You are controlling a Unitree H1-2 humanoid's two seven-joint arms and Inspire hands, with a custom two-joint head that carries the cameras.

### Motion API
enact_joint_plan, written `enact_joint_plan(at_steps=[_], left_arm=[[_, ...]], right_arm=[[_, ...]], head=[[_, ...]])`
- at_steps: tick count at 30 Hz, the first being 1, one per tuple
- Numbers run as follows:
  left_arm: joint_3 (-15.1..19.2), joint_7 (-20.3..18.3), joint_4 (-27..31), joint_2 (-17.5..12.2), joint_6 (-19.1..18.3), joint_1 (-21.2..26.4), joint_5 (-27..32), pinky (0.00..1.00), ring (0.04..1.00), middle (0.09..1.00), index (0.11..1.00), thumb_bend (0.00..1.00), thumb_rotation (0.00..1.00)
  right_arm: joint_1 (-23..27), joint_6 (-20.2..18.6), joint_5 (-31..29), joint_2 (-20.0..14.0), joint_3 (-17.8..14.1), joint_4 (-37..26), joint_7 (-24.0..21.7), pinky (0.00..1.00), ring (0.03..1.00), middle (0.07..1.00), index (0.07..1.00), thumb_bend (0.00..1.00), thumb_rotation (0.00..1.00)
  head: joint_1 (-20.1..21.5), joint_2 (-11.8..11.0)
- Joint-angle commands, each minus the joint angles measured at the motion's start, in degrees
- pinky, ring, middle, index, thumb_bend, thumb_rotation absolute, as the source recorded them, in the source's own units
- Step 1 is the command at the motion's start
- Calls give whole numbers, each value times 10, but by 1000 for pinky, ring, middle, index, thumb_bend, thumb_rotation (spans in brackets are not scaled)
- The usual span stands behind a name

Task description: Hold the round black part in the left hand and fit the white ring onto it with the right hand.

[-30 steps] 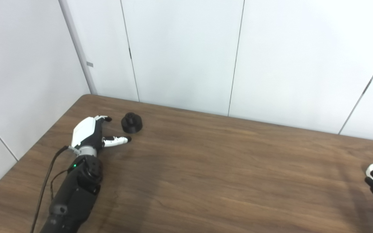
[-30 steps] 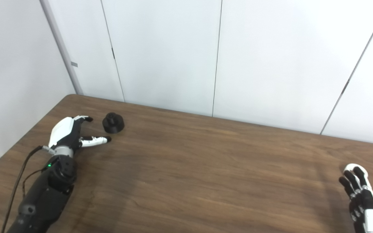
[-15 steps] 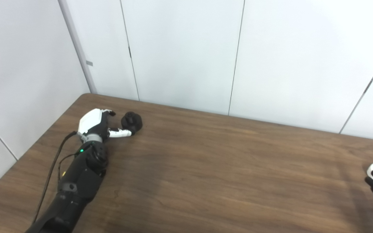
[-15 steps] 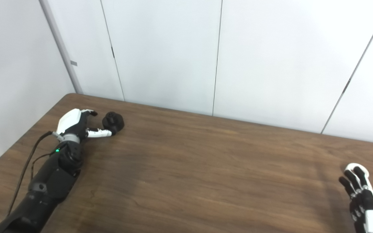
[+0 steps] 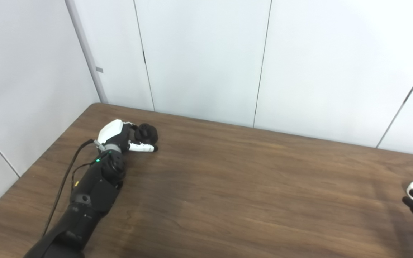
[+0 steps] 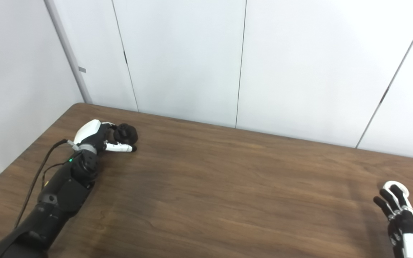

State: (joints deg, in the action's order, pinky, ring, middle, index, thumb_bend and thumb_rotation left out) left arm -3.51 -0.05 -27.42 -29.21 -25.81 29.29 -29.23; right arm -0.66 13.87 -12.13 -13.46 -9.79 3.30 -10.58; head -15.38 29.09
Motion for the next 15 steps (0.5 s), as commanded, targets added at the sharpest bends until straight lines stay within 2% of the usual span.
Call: enact_joint_plan(at_steps=[1, 11, 15], left_arm=[[0, 2, 12, -22, 0, 31, -3, 1000, 1000, 958, 812, 975, 364], [-4, 15, -6, -19, 9, 44, 2, 1000, 1000, 943, 793, 957, 341], [-8, 19, -8, -18, 1, 46, -4, 1000, 1000, 937, 784, 953, 358]], right_arm=[[-55, 6, -4, 31, 11, 46, 1, 974, 888, 915, 938, 600, 937], [-54, 8, -9, 32, 11, 50, -2, 982, 890, 916, 934, 581, 920], [-55, 6, -6, 30, 13, 47, -2, 985, 898, 924, 940, 578, 928]], head=[[1, 1], [2, 3], [2, 3]])
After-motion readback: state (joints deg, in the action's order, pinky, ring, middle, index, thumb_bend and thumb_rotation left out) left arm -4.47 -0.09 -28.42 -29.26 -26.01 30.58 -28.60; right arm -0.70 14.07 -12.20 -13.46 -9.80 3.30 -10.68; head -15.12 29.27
